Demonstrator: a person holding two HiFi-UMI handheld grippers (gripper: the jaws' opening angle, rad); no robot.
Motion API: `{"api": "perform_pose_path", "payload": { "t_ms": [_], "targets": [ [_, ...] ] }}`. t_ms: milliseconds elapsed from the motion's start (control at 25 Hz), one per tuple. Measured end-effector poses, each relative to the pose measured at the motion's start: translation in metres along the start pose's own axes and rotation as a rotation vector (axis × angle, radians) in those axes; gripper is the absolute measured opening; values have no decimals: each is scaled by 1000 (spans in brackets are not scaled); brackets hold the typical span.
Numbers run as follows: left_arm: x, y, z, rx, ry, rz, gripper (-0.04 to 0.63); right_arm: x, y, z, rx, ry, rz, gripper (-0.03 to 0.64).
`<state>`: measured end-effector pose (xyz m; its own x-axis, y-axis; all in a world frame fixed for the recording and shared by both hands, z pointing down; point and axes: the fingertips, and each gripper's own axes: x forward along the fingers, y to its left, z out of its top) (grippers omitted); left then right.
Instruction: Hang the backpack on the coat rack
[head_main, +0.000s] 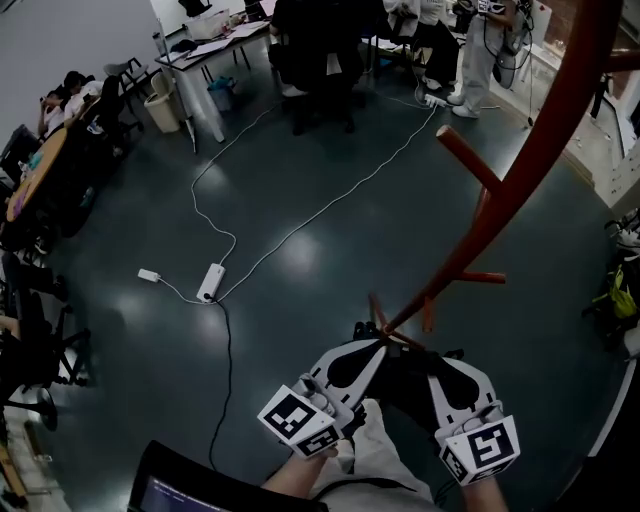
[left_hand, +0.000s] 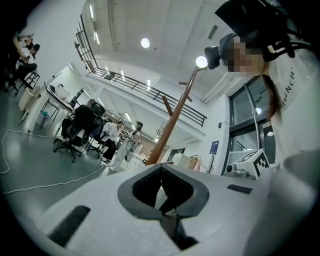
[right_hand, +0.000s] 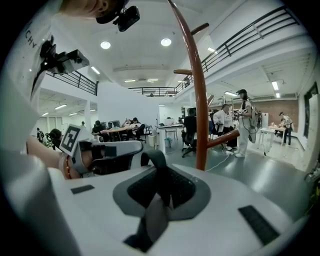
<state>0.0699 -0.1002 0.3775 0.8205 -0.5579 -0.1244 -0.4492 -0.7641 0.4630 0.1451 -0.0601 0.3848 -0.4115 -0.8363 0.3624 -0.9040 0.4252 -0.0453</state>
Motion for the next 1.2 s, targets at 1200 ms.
{"api": "perform_pose_path", "payload": {
  "t_ms": [1200],
  "targets": [
    [54, 89, -39, -114, 4, 88, 9, 95, -83, -56, 60, 176, -32, 48]
  ]
}}
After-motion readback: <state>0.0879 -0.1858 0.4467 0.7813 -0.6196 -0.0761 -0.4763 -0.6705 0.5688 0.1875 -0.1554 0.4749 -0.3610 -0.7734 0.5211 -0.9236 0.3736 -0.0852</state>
